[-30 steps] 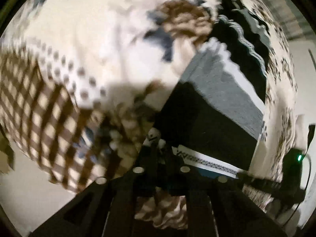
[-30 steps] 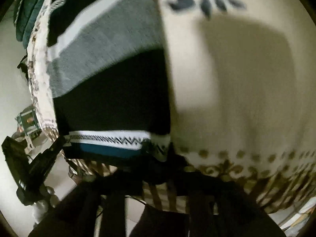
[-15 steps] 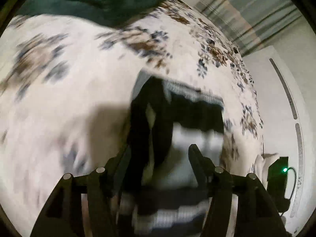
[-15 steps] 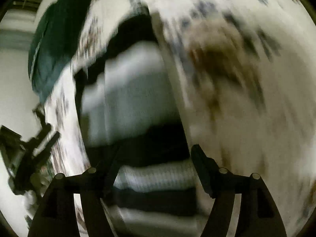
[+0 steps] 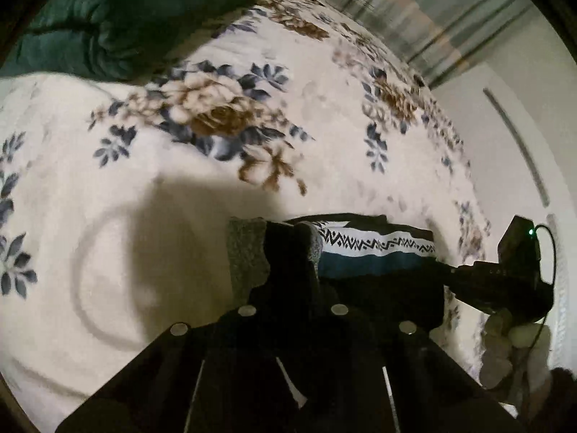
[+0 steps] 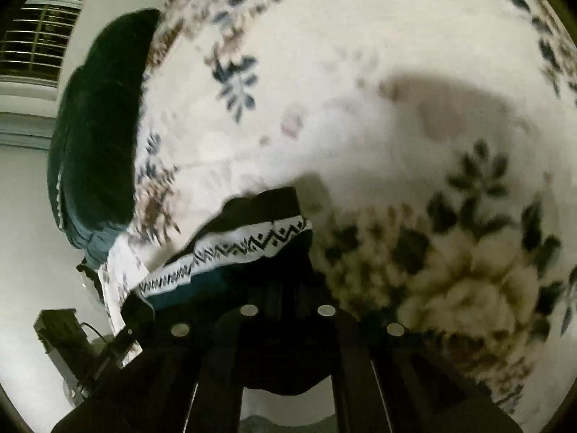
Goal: Fold small clothes
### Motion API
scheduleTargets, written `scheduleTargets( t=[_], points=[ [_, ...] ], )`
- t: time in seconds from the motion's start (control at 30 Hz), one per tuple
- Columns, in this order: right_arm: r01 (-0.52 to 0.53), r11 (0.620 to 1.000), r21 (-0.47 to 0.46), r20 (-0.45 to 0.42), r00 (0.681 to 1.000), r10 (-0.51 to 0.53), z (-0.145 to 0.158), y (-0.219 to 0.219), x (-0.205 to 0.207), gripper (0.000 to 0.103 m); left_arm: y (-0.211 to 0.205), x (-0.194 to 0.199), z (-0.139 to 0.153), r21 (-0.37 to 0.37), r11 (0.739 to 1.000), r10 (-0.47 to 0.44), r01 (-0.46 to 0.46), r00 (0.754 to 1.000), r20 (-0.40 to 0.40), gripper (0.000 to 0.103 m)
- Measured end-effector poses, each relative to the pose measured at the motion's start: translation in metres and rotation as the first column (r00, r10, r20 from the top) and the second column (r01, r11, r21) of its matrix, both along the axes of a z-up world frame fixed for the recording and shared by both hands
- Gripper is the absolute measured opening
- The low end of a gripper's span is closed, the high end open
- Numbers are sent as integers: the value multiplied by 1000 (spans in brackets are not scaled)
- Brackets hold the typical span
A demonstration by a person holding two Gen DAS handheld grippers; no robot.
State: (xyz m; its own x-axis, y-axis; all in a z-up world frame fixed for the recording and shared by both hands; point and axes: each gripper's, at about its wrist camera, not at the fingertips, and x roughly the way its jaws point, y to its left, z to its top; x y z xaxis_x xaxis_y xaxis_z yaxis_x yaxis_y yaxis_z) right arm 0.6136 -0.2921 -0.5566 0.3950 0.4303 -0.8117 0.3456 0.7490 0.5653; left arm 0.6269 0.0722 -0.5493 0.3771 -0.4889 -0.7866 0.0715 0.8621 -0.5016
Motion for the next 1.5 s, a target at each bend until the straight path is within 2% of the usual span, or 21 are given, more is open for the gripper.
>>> scheduleTargets(
  t=[0.13,0.33,0.4,0.47,0.5,0.53,0.6,0.63,0.67,0.7,0.73,0.77,0.83,0.93,1.0,1.03,1.07,1.1,1.17,1.33,1.5],
  points=[
    [18,996,-90,-24,1000,-21,-3,-3,12,3,7,17,-24,-35,999,31,-34,997,-65,8],
    [10,994,-111,-149,988,-27,-30,-9,24,8,-3,24,-33,-29,1000,1,-4,994,-113,14],
    [-6,995,-104,-140,990,-8,-17,-4,16,34,-1,17,-21,-28,1000,-4,1,994,-111,19],
    [-40,996,-84,-114,993,30,-5,2,1,54,3,5,-10,-51,999,-11,6,995,-102,34],
    [-63,994,-86,-102,993,54,1,7,-13,55,5,-4,-6,-65,998,-12,6,996,-90,48],
    [-82,992,-93,-102,992,73,3,12,-24,55,6,-15,-1,-78,997,-13,7,997,-78,55],
    [-122,987,-100,-145,984,107,-1,20,-46,55,0,-29,-2,-95,995,-43,36,996,-78,55],
    [-129,987,-94,-155,981,113,-6,22,-54,55,-5,-32,-6,-77,996,-58,51,995,-84,50],
    [-135,987,-82,-159,980,121,-11,25,-60,54,-12,-36,-11,-32,997,-68,66,994,-83,36],
    [-131,988,-79,-155,981,117,-16,26,-68,48,-16,-36,-17,-19,997,-81,79,993,-88,8],
    [-115,990,-87,-134,986,103,-16,24,-72,39,-18,-35,-23,-9,997,-80,79,992,-97,7],
    [-97,987,-125,-116,990,82,-16,22,-74,20,-16,-32,-27,-11,998,-67,66,993,-95,7],
    [-63,972,-227,-123,992,36,-15,17,-76,10,-12,-28,-30,-25,998,-56,53,993,-107,8],
    [-46,985,-167,-149,989,21,-16,10,-83,9,-12,-29,-23,-43,997,-63,58,990,-129,16],
    [-61,987,-149,-154,987,38,-5,7,-101,17,-10,-39,-7,-48,997,-70,64,989,-127,21],
    [-68,988,-141,-155,987,45,0,7,-110,25,-6,-50,5,-52,997,-70,65,992,-105,30],
    [-75,989,-127,-154,987,55,6,7,-125,47,-5,-60,12,-52,996,-70,66,993,-91,36],
    [-81,991,-110,-152,986,63,10,2,-142,57,-1,-78,26,-62,996,-68,64,995,-66,44],
    [-101,992,-72,-164,982,88,20,4,-178,58,7,-113,42,-69,996,-55,51,997,-51,51],
    [-131,991,30,-247,960,135,21,18,-278,61,21,-222,61,-51,999,-23,18,995,-101,52],
    [-121,986,111,-356,922,153,-14,35,-391,61,24,-329,33,11,1000,20,-18,965,-261,52]
  ],
)
